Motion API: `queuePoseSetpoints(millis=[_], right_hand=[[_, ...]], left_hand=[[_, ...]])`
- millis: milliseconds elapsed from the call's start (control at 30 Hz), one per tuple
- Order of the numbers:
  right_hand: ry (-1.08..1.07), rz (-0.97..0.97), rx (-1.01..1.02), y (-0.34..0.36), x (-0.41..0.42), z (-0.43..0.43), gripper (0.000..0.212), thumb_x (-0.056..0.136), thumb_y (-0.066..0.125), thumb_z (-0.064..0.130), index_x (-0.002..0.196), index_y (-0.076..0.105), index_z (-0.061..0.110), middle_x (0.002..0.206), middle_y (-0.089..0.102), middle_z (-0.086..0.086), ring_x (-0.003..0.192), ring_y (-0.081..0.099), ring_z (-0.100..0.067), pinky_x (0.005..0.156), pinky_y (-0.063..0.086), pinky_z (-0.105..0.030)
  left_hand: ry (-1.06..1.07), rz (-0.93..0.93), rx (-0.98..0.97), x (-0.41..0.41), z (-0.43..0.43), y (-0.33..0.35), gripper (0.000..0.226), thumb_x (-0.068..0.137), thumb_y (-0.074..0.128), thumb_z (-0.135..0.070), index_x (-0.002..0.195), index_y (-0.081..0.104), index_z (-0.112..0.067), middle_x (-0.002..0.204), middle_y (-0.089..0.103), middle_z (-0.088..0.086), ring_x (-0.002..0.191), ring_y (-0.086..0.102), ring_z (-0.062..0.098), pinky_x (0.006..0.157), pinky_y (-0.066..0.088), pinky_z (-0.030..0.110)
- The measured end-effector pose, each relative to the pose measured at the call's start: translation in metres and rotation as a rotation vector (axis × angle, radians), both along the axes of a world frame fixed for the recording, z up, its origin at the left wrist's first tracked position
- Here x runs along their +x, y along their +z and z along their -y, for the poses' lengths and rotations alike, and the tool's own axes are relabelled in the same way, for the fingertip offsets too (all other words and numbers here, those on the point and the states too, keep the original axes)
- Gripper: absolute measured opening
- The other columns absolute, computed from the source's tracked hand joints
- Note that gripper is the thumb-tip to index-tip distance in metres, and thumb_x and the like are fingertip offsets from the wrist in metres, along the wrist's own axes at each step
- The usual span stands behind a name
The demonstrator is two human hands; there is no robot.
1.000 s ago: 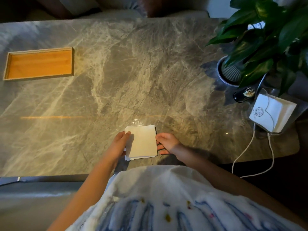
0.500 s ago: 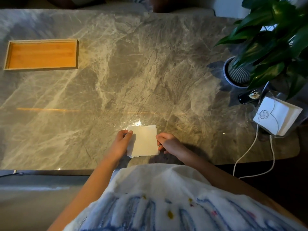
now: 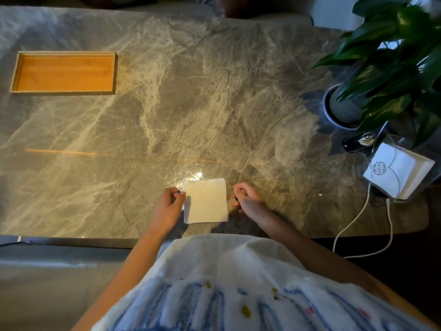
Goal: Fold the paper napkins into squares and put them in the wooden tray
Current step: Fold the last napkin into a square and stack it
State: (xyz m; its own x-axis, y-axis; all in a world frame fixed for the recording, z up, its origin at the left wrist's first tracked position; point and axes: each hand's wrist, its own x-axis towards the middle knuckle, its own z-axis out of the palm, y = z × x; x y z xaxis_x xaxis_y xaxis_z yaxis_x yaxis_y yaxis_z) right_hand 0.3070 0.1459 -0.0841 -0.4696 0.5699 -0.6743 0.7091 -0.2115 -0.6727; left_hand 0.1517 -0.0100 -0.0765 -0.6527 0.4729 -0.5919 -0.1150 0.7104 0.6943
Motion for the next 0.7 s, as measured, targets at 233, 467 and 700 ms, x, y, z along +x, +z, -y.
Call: queuePoseSetpoints(millis=[233, 467, 700], right_hand=[[0.728, -0.058, 0.617, 0.008, -0.006, 0.016, 0.050, 0.088, 0.060, 0.028, 0.136, 0.045, 0.028, 0.151, 0.030, -0.002, 0.138, 0.025, -0.021, 0.110, 0.027, -0.039], [0.992, 0.237, 0.717, -0.012, -0.014, 0.013, 0.083, 0.086, 0.063, 0.041, 0.150, 0.012, 0.035, 0.162, -0.004, 0.001, 0.148, -0.002, -0.023, 0.118, 0.008, -0.044], [0.938, 0.190, 0.753, -0.021, -0.011, 0.014, 0.084, 0.082, 0.067, 0.042, 0.149, 0.016, 0.036, 0.161, 0.001, 0.002, 0.148, 0.001, -0.023, 0.117, 0.008, -0.044]], left_hand=[[-0.274, -0.186, -0.219, 0.010, 0.004, -0.007, 0.047, 0.083, 0.064, -0.026, 0.121, 0.047, -0.003, 0.113, 0.054, 0.013, 0.098, 0.056, 0.028, 0.083, 0.048, 0.039], [-0.316, -0.196, -0.298, 0.018, -0.001, -0.009, 0.040, 0.083, 0.066, -0.028, 0.112, 0.048, -0.007, 0.116, 0.051, 0.013, 0.096, 0.053, 0.026, 0.082, 0.045, 0.036], [-0.326, -0.093, -0.331, 0.015, -0.010, -0.008, 0.036, 0.086, 0.059, -0.032, 0.105, 0.056, -0.002, 0.105, 0.063, 0.015, 0.087, 0.058, 0.027, 0.072, 0.045, 0.035]])
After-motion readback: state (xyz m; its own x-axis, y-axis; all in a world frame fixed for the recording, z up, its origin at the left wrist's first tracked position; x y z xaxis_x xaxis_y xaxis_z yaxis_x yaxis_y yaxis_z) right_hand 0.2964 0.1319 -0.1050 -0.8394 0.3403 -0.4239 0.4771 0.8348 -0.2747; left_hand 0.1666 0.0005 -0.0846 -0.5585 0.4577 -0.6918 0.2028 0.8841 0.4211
